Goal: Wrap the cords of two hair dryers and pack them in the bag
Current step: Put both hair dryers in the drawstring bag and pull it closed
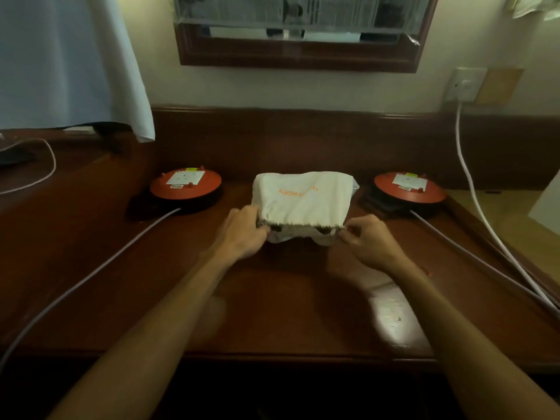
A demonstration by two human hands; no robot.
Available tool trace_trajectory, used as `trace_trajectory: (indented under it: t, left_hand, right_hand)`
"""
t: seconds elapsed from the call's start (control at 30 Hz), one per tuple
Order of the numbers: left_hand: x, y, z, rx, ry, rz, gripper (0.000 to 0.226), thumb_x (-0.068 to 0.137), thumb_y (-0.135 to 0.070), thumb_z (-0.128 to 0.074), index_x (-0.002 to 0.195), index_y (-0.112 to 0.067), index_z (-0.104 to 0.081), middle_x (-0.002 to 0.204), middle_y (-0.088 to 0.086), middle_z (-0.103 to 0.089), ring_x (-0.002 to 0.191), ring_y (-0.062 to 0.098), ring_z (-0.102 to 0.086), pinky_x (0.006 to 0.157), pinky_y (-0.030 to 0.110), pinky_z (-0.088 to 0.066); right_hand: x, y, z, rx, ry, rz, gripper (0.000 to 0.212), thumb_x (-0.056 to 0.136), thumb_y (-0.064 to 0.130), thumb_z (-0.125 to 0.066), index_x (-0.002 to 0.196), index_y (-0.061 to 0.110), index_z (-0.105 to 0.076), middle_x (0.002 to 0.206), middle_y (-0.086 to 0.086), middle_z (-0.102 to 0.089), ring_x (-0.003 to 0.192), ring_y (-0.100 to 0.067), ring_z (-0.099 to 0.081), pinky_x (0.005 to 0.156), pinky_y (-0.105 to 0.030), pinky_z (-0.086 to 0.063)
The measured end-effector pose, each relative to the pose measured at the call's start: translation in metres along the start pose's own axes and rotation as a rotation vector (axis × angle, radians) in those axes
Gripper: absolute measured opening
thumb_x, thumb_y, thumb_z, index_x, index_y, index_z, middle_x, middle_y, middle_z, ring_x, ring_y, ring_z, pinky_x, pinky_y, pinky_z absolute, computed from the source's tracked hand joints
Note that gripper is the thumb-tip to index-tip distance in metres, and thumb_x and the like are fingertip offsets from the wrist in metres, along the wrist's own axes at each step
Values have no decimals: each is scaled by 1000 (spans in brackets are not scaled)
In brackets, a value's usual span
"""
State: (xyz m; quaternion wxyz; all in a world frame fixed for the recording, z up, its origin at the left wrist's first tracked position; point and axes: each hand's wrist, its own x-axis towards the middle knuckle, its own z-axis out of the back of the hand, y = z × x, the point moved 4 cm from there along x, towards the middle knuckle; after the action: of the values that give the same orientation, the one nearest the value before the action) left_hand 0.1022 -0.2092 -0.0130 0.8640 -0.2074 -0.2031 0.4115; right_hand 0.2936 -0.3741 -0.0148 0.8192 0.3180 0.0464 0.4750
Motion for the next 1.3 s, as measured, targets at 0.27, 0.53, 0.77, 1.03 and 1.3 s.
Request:
trace_trajectory:
  t: [0.27,0.53,0.77,1.03,1.3]
  left_hand:
    - [54,-108,136,69,-353,-264,25,77,-31,-78,96,-21,-64,92,0,-64,85,20,-61,70,36,-50]
    - [92,-150,188,288,-354,-364,23,72,-38,-82,80,-20,-71,79,-3,-65,84,18,-63,70,35,-47]
    - [106,-157,197,178,-248,-453,22,76,-36,-84,78,-18,-71,78,-5,-66,76,7,-62,66,26,-49]
    - [113,-121,188,88,-63,-463,20,82,-33,-80,80,-14,-74,76,-1,-72,76,9,-68,78,27,-51]
    - [112,-103,193,23,-184,-433,20,92,-29,-70,90,-10,-74,74,1,-71,74,12,-69,78,31,-53]
  right_hand:
    - [72,74,137,30,-381,84,9,83,11,-71,81,5,-77,82,-13,-73,76,-22,-66,65,-32,-53]
    - [120,102,190,145,-375,80,13,77,14,-86,82,6,-77,73,-1,-66,74,-14,-64,68,-28,-57]
    - [129,90,200,460,-317,-74,9,82,11,-81,86,8,-74,79,-4,-65,57,-10,-55,48,-19,-51]
    - [124,76,207,724,-43,-40,7,92,2,-67,98,5,-68,74,-4,-58,54,-8,-49,43,-18,-41]
    - [113,62,212,552,-57,-4,20,92,17,-72,103,0,-72,63,-2,-51,44,-6,-44,40,-18,-39]
